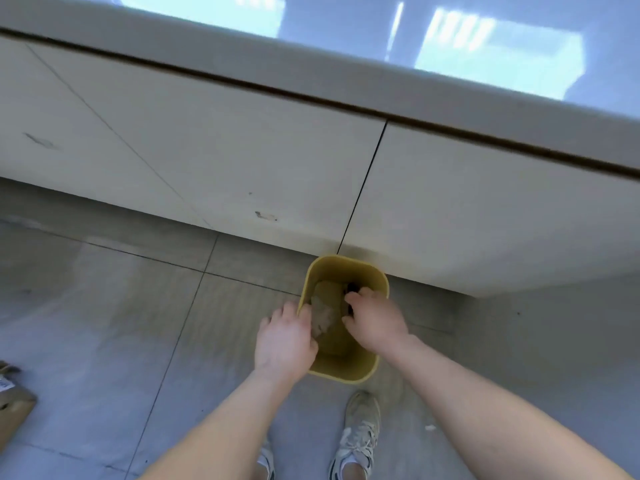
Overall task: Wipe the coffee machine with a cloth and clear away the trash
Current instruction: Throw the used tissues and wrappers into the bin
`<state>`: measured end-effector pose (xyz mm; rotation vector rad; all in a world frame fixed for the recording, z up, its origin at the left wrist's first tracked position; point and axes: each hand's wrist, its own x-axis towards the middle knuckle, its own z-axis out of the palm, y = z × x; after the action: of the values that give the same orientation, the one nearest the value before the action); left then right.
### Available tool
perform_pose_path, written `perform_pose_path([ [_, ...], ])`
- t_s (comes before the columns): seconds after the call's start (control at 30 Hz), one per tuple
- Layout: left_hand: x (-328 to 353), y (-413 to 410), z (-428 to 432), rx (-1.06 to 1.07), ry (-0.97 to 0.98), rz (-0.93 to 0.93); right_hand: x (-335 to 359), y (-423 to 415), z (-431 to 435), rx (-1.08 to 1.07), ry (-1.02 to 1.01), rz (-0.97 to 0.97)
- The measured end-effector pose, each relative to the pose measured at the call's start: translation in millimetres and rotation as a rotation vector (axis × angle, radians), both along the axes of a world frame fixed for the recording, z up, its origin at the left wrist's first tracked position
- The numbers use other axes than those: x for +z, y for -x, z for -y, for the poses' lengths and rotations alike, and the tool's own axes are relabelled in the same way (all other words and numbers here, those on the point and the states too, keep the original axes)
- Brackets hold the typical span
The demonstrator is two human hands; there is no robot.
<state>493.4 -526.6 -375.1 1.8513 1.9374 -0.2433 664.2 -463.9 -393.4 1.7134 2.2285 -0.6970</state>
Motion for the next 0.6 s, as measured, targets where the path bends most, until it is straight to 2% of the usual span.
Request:
perform_pose_path([
  [0.23, 90.3, 15.5, 1.2, 0.040, -0.055, -0.001, 96.4, 7.9, 7.8, 0.036, -0.095, -0.057],
  [0.6, 243.5, 40.5, 18.4, 0.151, -0.156, -0.020, 283.7, 30.9, 7.7, 0.088, -0.225, -0.100],
])
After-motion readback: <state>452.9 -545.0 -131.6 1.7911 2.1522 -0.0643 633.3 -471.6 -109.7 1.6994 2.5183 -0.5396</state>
